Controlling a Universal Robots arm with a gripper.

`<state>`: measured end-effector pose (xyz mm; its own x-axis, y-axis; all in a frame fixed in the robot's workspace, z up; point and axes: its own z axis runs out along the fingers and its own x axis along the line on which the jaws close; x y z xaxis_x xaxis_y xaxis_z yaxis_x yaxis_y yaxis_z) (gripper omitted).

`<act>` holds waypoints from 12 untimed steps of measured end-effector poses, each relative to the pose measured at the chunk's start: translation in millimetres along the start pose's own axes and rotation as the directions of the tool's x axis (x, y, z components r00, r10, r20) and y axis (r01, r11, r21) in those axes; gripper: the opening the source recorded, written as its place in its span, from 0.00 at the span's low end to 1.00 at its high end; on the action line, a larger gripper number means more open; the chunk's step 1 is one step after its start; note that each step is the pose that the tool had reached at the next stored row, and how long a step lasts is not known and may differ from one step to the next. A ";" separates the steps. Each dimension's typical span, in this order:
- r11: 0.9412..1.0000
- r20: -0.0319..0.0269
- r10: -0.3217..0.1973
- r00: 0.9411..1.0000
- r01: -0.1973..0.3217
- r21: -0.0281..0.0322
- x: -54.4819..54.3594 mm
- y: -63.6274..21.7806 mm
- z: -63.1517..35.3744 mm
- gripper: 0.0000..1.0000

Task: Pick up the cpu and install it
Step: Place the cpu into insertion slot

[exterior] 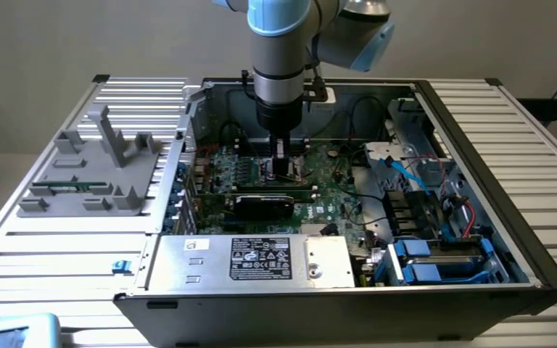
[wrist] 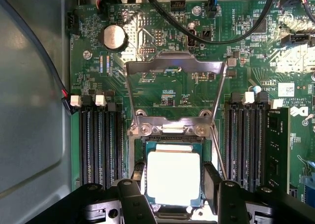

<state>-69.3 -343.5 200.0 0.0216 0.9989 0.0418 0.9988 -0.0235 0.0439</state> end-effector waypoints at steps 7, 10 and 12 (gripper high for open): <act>1.000 -0.002 -0.001 1.000 0.001 0.000 -0.1 0.0 0.8 0.55; 1.000 -0.002 -0.002 1.000 0.002 0.000 -0.1 0.1 0.9 0.55; 1.000 -0.002 -0.003 1.000 0.003 -0.002 0.0 0.2 0.9 0.55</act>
<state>-69.1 -343.5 199.1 0.0186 0.9989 0.0436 0.9987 -0.0206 0.0459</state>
